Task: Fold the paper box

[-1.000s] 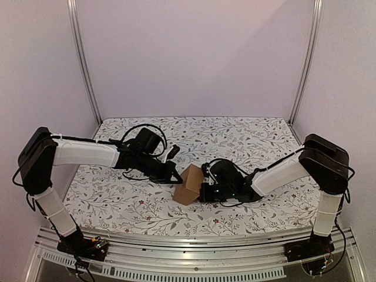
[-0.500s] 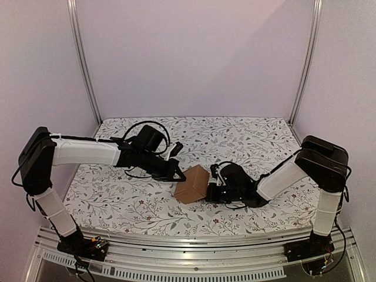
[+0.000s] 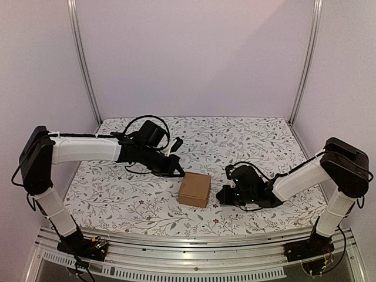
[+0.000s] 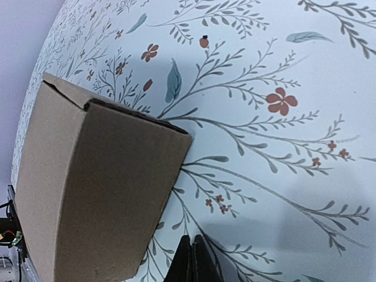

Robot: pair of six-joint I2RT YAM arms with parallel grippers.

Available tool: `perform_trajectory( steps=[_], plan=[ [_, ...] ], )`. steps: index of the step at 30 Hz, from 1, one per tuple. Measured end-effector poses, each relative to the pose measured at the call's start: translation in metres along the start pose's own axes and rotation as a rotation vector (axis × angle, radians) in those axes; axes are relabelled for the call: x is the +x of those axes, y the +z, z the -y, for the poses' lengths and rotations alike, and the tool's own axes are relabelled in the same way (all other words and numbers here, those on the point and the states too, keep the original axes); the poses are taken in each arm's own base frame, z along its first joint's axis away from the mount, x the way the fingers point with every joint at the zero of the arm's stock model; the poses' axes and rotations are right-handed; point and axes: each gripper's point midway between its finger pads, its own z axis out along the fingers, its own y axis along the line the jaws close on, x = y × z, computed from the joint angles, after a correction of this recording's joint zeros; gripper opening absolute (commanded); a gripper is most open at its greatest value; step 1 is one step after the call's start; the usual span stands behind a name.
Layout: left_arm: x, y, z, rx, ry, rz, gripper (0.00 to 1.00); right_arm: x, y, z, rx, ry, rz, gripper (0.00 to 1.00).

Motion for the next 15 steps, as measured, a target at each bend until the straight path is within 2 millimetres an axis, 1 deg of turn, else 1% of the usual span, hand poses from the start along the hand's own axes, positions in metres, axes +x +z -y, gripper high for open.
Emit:
perform_trajectory(
  steps=[4, 8, 9, 13, 15],
  plan=[
    [-0.002, -0.002, -0.007, -0.048, 0.012, 0.009, 0.00, -0.004, -0.015, 0.009, 0.068, -0.034, 0.005, 0.06],
    [-0.005, -0.011, -0.014, -0.107, 0.029, 0.032, 0.00, -0.015, -0.035, 0.012, 0.116, -0.079, 0.030, 0.22],
    [-0.007, -0.015, -0.014, -0.117, 0.035, 0.041, 0.00, -0.018, -0.039, 0.012, 0.128, -0.089, 0.038, 0.28],
    [-0.018, -0.037, -0.012, -0.164, 0.074, 0.105, 0.17, -0.036, -0.056, 0.010, 0.184, -0.148, 0.071, 0.43],
    [-0.023, -0.049, -0.012, -0.191, 0.097, 0.138, 0.29, -0.047, -0.065, 0.007, 0.206, -0.181, 0.091, 0.52]
  ],
)
